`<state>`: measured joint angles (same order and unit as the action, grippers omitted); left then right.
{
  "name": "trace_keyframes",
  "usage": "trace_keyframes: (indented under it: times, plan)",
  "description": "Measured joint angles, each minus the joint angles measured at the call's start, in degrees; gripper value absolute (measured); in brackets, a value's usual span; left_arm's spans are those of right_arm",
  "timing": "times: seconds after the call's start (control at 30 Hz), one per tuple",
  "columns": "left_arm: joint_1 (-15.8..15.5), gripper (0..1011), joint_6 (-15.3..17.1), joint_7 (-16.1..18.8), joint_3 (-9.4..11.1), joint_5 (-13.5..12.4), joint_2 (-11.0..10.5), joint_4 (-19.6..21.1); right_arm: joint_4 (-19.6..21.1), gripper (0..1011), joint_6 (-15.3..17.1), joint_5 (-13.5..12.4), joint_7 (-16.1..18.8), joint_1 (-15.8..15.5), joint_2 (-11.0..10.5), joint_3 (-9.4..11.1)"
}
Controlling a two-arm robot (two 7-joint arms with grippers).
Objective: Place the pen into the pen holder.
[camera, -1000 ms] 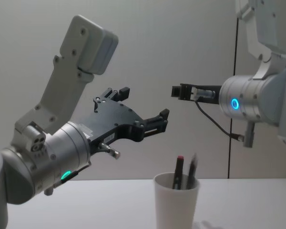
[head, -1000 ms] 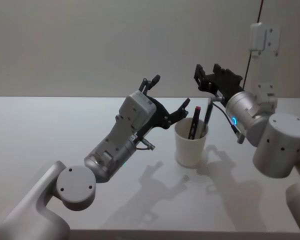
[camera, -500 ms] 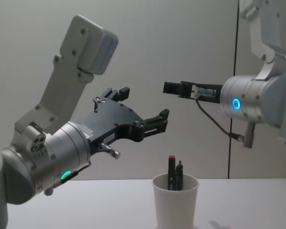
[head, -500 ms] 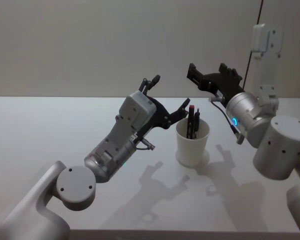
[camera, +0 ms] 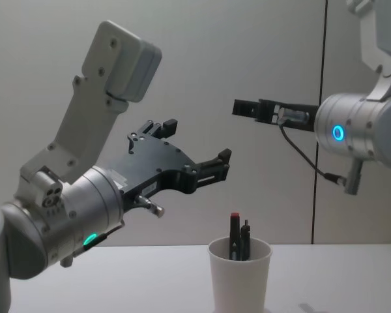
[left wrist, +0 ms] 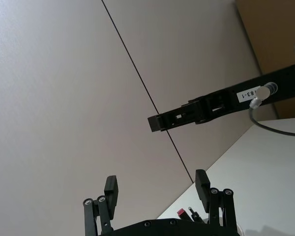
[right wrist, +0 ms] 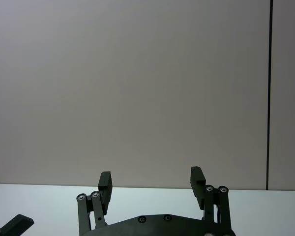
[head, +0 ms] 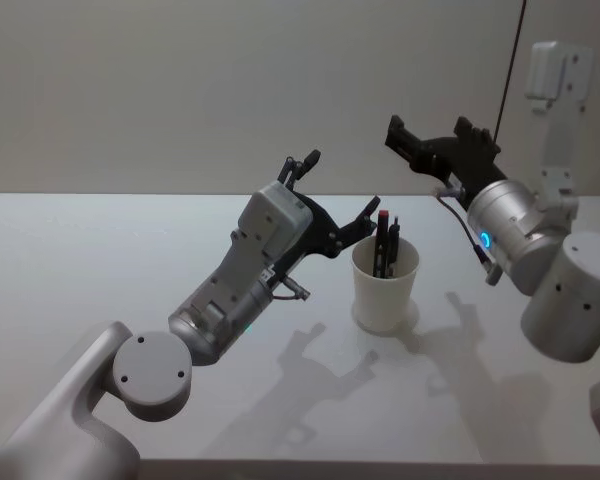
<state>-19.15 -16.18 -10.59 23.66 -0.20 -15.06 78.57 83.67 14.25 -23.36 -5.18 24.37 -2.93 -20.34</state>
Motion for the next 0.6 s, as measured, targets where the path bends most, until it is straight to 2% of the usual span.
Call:
trace_keyframes:
  times: [0.6]
  plan:
    - [0.0,1003,0.0,0.0,0.0,0.0,0.0,0.0,1.5,1001,-0.5,-0.3,0.0,-0.7,-0.8,0.8]
